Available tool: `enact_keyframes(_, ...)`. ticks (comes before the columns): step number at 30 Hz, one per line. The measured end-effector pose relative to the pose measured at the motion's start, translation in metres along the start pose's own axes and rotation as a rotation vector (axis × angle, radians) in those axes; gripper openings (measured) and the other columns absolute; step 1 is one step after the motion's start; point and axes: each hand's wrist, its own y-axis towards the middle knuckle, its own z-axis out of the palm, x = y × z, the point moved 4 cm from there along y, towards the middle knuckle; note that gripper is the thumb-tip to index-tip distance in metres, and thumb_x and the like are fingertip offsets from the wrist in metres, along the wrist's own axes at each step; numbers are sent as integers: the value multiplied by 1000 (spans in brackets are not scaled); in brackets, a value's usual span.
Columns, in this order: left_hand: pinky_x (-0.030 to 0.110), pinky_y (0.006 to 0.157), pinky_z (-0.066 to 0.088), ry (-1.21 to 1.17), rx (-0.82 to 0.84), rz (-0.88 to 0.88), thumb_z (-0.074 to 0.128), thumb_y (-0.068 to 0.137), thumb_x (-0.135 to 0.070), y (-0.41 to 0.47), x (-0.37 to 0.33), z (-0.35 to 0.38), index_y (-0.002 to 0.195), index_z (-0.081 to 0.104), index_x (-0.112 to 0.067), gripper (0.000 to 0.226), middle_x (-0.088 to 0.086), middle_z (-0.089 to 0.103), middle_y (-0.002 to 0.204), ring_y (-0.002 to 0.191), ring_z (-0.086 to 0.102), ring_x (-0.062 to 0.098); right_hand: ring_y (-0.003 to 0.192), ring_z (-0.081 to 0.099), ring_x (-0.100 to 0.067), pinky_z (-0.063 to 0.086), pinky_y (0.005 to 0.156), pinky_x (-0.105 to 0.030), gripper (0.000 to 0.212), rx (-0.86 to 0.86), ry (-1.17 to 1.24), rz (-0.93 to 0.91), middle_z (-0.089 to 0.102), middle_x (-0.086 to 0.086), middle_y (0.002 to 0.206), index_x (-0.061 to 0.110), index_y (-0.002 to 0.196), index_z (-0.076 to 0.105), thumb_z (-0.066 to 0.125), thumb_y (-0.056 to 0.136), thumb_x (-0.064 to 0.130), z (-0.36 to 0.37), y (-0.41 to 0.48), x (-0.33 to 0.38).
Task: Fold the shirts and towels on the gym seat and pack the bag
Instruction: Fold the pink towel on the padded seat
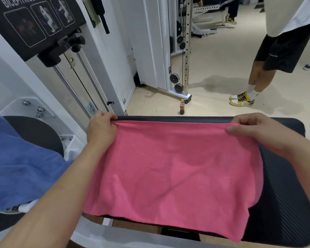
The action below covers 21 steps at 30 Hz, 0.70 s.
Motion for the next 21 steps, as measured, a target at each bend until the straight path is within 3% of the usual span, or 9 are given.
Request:
enact_keyframes(2, 39, 89, 43, -41, -24, 136, 54, 77, 4, -18, -28, 2, 105, 71, -11, 36, 12, 59, 106, 104, 53, 32, 56, 49, -12, 37, 53, -25, 22, 19, 22, -10, 56, -3, 61, 8, 71, 58, 69, 84, 21, -4, -5, 0)
enact_keyframes(4, 40, 89, 47, -148, 88, 377, 55, 79, -8, -52, -77, 16, 109, 69, -13, 34, 10, 60, 111, 102, 56, 30, 55, 48, -11, 37, 54, -25, 23, -27, -3, -13, 56, 0, 60, 12, 69, 57, 69, 86, 22, -6, -5, -5)
enact_keyframes(6, 50, 94, 46, -85, 254, 550, 52, 81, -26, -90, -124, 42, 127, 60, -24, 47, 10, 52, 135, 115, 51, 32, 57, 49, -8, 37, 56, -24, 25, -56, -60, -29, 56, 4, 62, 14, 70, 57, 71, 86, 27, -6, -4, -8)
enact_keyframes(9, 62, 108, 26, 189, 417, 466, 53, 80, -29, -117, -155, 69, 148, 22, -47, 76, 0, 8, 162, 139, 18, 33, 63, 57, -6, 44, 60, -23, 27, 39, -347, -1, 64, 9, 70, 14, 80, 63, 79, 77, 35, -13, -10, -11)
enact_keyframes(13, 65, 104, 30, 235, 373, 442, 57, 75, -27, -114, -158, 69, 148, 23, -46, 83, 0, 8, 162, 137, 18, 35, 64, 54, -15, 39, 57, -27, 19, 87, -871, 180, 58, 7, 66, 21, 69, 61, 78, 74, 29, -52, -35, -21)
enact_keyframes(15, 63, 104, 31, 260, 415, 427, 57, 76, -28, -114, -160, 69, 148, 23, -45, 82, 0, 7, 162, 137, 18, 34, 62, 49, -16, 35, 55, -29, 20, -66, -845, 187, 55, 2, 64, 18, 66, 61, 75, 76, 28, -77, -42, -21)
enact_keyframes(18, 61, 106, 32, 278, 446, 384, 56, 79, -28, -116, -168, 65, 148, 20, -43, 79, -1, 0, 161, 139, 13, 33, 70, 54, -18, 39, 60, -29, 16, -487, -472, 71, 59, 0, 69, 16, 68, 65, 71, 80, 26, -98, -39, -28)
enact_keyframes(20, 58, 106, 33, 287, 449, 350, 56, 81, -28, -115, -179, 58, 148, 20, -39, 77, 2, 2, 161, 140, 15, 33, 86, 60, -17, 42, 72, -28, 11, -717, -300, 53, 66, 0, 88, 18, 89, 70, 68, 83, 27, -96, -35, -45)
enact_keyframes(21, 55, 105, 36, 305, 435, 355, 57, 81, -28, -116, -186, 55, 147, 23, -35, 74, 5, 6, 160, 140, 18, 33, 92, 60, -18, 42, 77, -28, 20, -769, -253, 66, 65, -1, 94, 19, 103, 69, 66, 85, 28, -91, -35, -54)
